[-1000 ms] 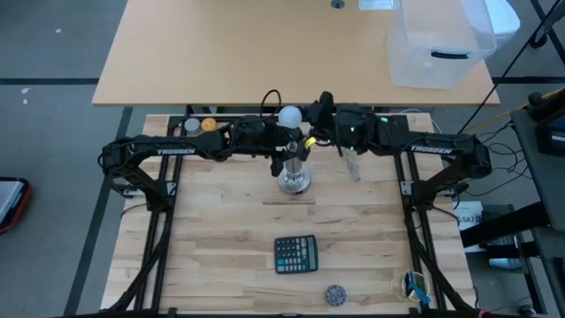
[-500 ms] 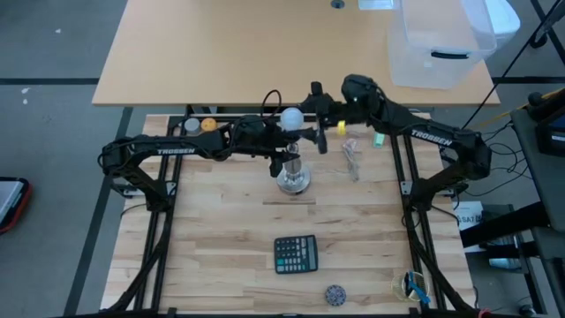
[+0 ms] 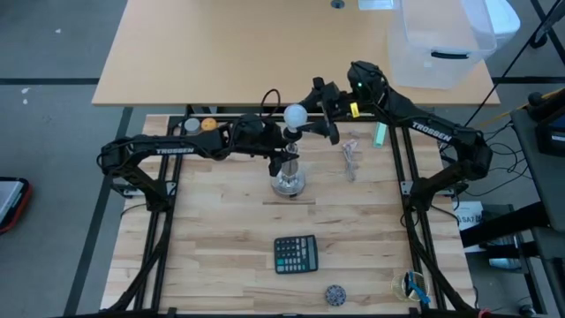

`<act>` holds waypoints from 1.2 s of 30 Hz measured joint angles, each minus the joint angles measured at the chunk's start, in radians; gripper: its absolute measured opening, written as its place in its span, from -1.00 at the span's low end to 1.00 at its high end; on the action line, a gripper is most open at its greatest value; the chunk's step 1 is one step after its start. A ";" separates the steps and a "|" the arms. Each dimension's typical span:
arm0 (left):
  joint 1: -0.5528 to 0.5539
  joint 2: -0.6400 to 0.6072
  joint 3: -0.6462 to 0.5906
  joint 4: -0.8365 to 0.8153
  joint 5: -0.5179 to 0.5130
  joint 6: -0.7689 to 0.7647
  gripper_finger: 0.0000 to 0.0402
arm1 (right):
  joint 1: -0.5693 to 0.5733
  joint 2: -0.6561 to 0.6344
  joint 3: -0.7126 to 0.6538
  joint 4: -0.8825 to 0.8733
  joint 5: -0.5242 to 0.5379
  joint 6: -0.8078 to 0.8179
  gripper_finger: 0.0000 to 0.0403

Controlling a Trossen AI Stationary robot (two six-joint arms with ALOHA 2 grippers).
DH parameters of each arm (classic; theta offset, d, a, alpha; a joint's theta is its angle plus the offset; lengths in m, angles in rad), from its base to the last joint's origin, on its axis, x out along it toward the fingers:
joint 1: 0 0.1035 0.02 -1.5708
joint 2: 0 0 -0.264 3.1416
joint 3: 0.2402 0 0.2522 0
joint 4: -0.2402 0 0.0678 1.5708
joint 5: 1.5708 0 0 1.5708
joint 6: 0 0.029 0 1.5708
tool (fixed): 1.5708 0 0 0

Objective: Screw lightbulb
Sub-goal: Remove the light bulb from the lamp

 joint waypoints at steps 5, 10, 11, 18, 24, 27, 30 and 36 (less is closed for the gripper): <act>-0.001 -0.001 -0.001 -0.008 0.007 -0.030 -0.11 | 0.029 -0.001 0.000 0.033 0.008 0.037 0.58; -0.001 -0.001 -0.001 -0.010 0.011 -0.032 -0.12 | 0.066 -0.001 0.000 0.097 0.039 0.080 0.72; -0.001 -0.001 -0.001 -0.009 0.011 -0.033 -0.12 | 0.070 -0.001 0.000 0.130 0.048 0.090 0.75; -0.001 0.000 -0.001 -0.008 0.016 -0.028 -0.12 | 0.080 -0.001 0.086 0.189 0.141 0.120 0.89; -0.001 0.000 -0.001 -0.009 0.010 -0.005 -0.12 | 0.116 -0.002 0.278 0.086 0.225 0.120 0.89; -0.002 0.001 -0.001 -0.009 0.009 0.018 -0.12 | 0.165 -0.002 0.396 -0.086 0.386 0.018 0.89; -0.002 0.001 -0.001 -0.009 0.009 0.031 -0.12 | 0.221 -0.002 0.498 -0.234 0.592 -0.060 0.89; -0.001 0.001 -0.001 -0.009 0.005 0.042 -0.12 | 0.335 -0.002 0.617 -0.412 0.911 -0.072 0.89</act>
